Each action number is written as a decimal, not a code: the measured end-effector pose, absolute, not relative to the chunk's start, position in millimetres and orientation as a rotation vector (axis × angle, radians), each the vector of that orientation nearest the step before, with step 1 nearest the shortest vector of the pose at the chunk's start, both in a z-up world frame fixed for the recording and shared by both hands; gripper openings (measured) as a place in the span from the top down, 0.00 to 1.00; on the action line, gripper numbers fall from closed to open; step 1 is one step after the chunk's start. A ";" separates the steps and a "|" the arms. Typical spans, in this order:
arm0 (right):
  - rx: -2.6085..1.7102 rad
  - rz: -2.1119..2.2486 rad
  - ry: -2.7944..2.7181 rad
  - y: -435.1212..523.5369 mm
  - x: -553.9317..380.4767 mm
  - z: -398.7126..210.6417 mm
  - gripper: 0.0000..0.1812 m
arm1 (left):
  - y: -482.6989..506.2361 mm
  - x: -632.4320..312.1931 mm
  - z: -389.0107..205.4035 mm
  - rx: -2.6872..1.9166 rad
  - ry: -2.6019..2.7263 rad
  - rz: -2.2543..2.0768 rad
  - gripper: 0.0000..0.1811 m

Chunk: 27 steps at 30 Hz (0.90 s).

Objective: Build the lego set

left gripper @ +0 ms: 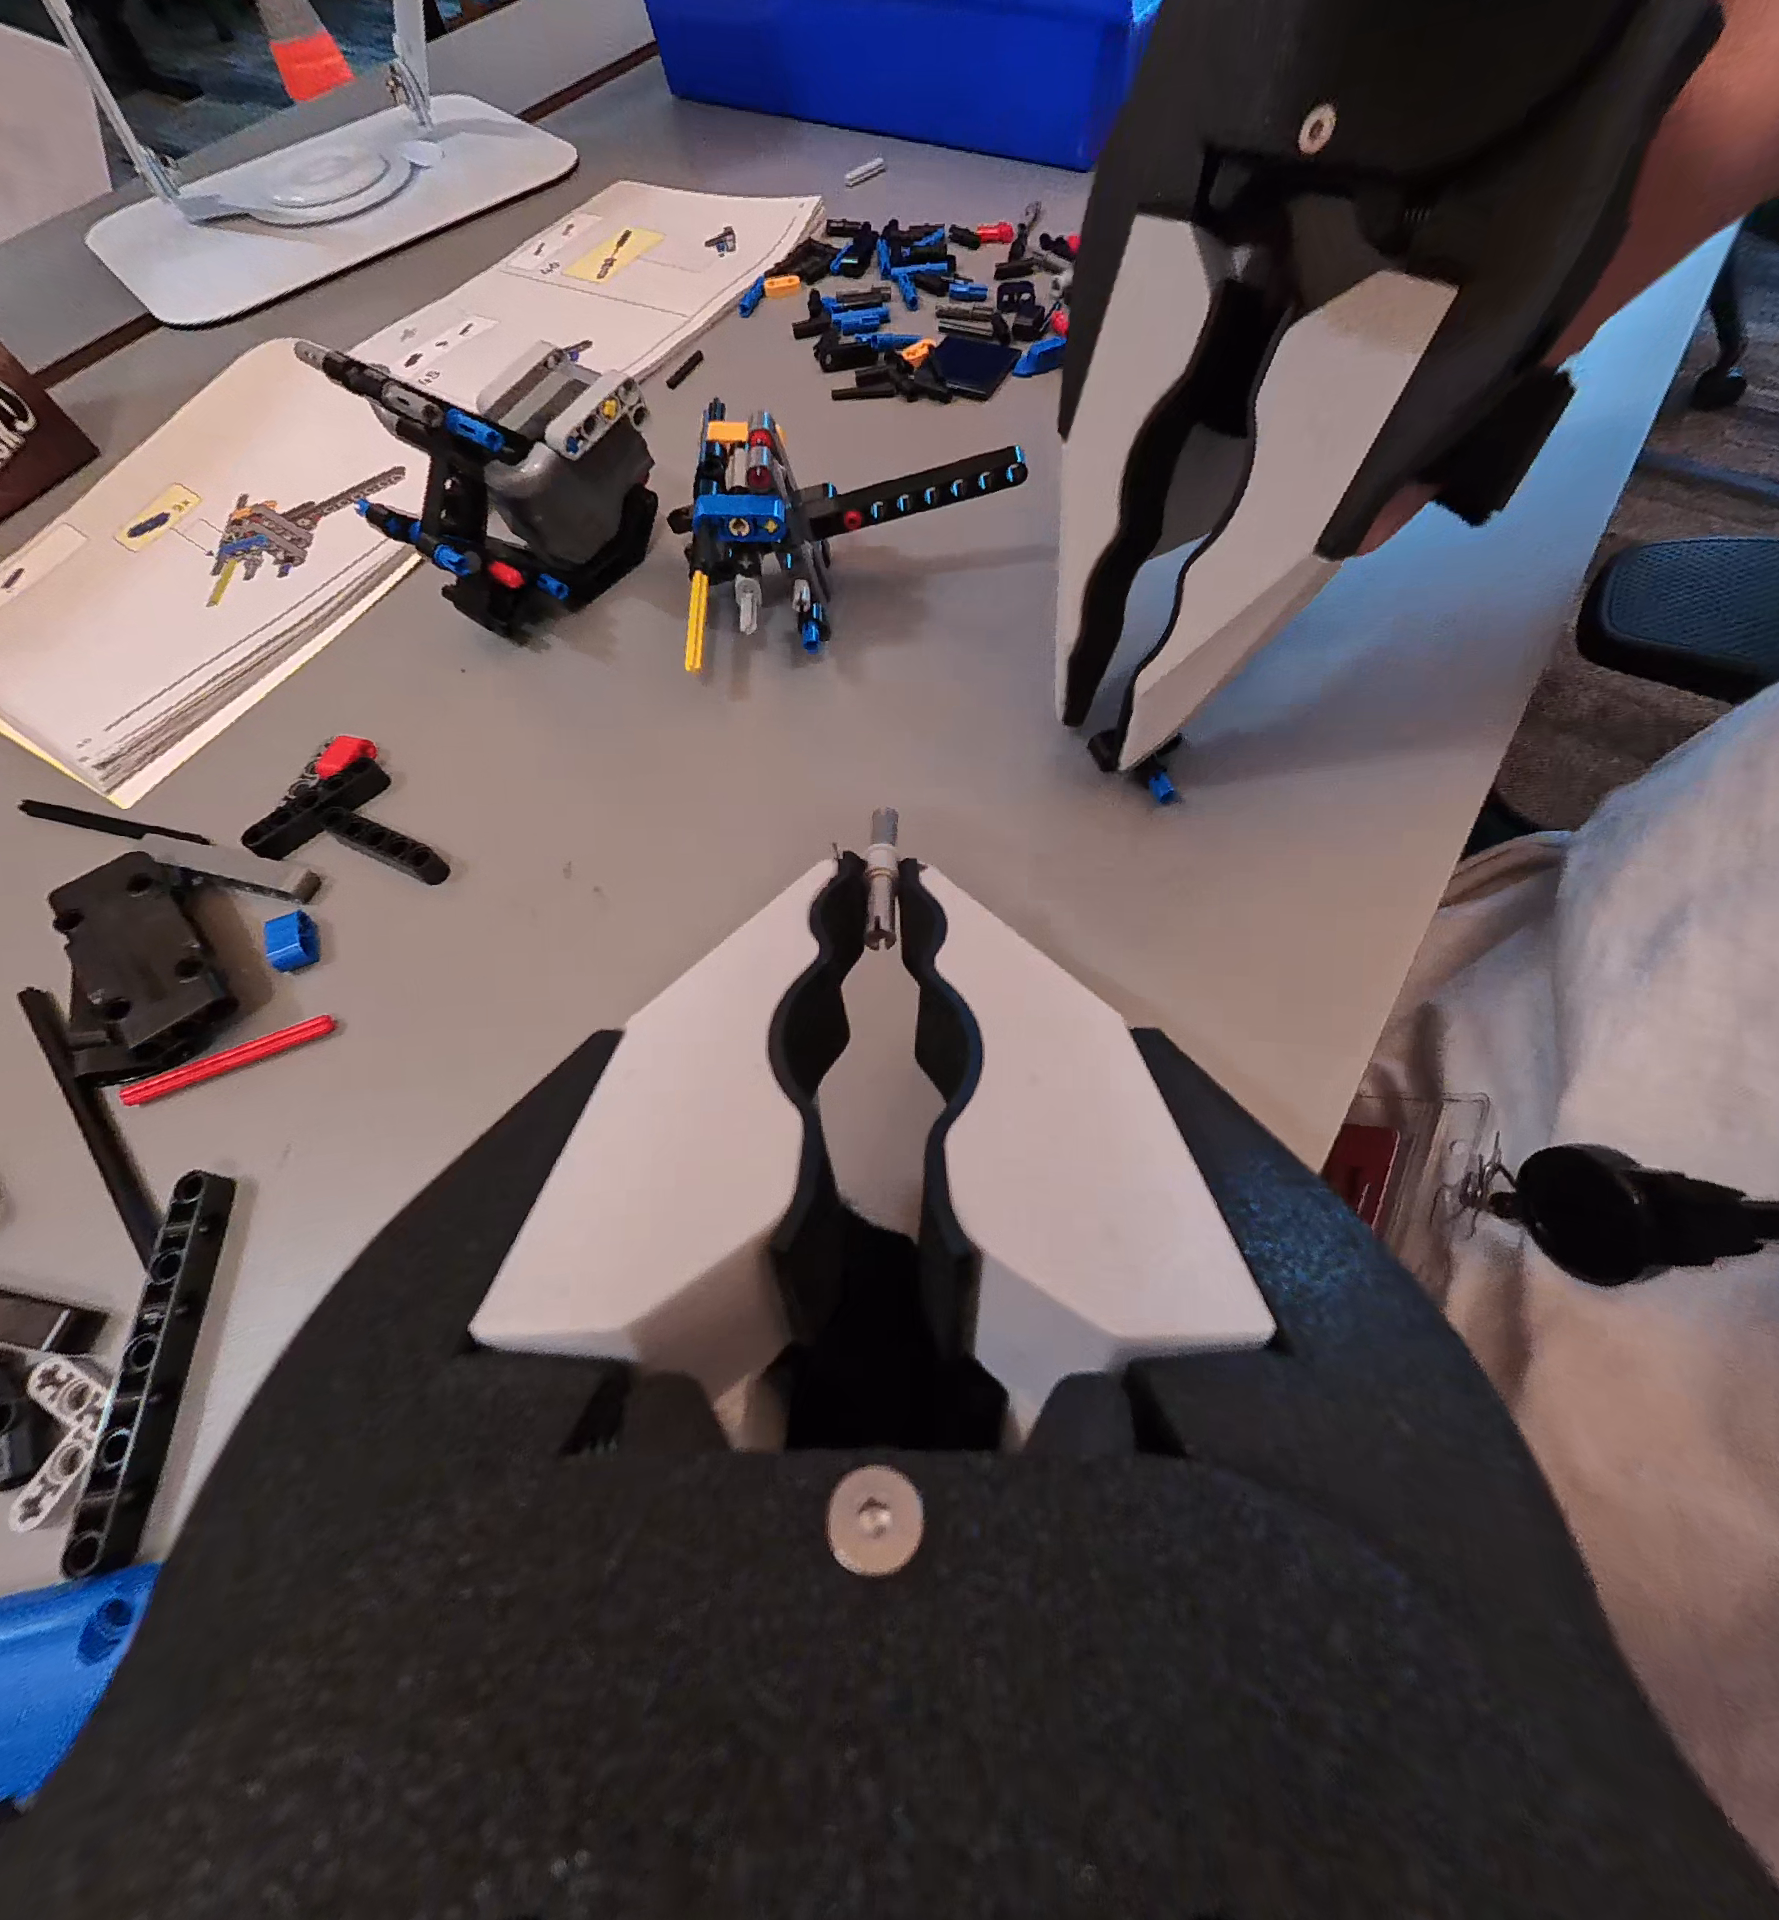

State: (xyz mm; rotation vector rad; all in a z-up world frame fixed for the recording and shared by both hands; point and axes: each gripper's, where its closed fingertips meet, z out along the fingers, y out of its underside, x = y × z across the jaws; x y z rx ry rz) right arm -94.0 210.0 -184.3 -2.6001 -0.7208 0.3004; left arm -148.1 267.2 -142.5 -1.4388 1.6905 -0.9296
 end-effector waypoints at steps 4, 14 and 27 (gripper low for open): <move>-2.629 0.167 -0.731 207.8 -89.4 -187.9 0.92 | 263.4 -148.3 -144.0 -1.429 1.704 -0.944 0.97; -2.356 0.186 -0.657 234.4 -100.8 -156.2 0.96 | 261.3 -142.0 -138.5 -1.412 1.651 -0.974 0.97; -1.729 0.484 0.046 296.7 -100.8 -93.1 0.96 | 283.7 -122.1 -100.6 -1.473 1.265 -1.201 0.98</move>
